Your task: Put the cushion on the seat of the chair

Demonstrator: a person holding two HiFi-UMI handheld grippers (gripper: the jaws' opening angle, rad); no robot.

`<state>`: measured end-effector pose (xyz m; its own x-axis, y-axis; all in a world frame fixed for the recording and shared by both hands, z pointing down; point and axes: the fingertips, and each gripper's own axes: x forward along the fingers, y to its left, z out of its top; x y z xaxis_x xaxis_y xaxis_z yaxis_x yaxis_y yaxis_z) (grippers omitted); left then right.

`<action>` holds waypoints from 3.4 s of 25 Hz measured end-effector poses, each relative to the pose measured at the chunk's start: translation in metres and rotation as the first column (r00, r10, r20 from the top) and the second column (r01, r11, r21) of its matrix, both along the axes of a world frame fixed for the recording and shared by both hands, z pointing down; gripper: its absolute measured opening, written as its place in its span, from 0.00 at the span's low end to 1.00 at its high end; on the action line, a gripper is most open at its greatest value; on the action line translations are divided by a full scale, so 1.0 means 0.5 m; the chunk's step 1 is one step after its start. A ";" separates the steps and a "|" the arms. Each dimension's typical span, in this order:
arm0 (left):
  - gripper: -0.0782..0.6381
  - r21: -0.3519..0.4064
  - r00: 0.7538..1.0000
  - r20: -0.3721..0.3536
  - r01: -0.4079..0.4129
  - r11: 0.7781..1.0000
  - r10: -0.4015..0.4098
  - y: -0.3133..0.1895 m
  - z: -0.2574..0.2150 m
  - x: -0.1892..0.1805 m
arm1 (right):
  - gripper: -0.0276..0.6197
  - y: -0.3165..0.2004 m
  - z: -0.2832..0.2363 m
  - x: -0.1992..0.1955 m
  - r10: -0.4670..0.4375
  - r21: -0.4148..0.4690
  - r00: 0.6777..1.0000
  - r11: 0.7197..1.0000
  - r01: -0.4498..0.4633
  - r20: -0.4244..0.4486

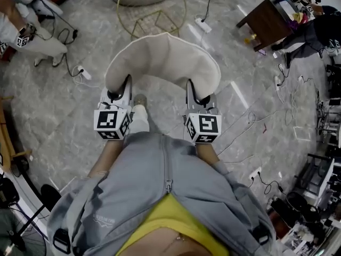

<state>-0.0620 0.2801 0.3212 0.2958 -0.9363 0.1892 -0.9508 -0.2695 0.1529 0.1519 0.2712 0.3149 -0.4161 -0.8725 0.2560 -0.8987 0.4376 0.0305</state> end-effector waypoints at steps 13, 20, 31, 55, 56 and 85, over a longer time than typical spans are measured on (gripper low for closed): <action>0.20 -0.022 0.995 0.004 -0.101 0.995 0.101 -0.296 0.021 -0.128 | 0.15 -0.262 0.019 -0.124 0.089 -0.020 0.996 0.996 -0.089 -0.011; 0.20 -0.032 0.990 -0.007 -0.141 0.989 0.141 -0.378 0.038 -0.138 | 0.15 -0.327 0.031 -0.132 0.125 -0.038 0.992 0.991 -0.126 -0.019; 0.20 -0.018 0.998 -0.017 -0.066 0.998 0.066 -0.478 0.039 -0.180 | 0.15 -0.471 0.030 -0.170 0.047 -0.024 0.999 0.999 -0.047 -0.014; 0.20 -0.143 0.931 -0.032 0.356 0.924 -0.363 -0.848 0.080 -0.091 | 0.15 -1.039 0.079 -0.130 -0.408 -0.129 0.913 0.906 0.403 -0.011; 0.20 -0.152 0.926 -0.034 0.366 0.918 -0.375 -0.854 0.085 -0.086 | 0.15 -1.050 0.084 -0.127 -0.422 -0.137 0.907 0.899 0.416 -0.012; 0.21 -0.637 0.923 -0.156 0.178 0.750 -0.351 -0.914 0.570 -0.073 | 0.15 -1.123 0.554 -0.123 -0.526 -0.597 0.845 0.711 0.371 -0.101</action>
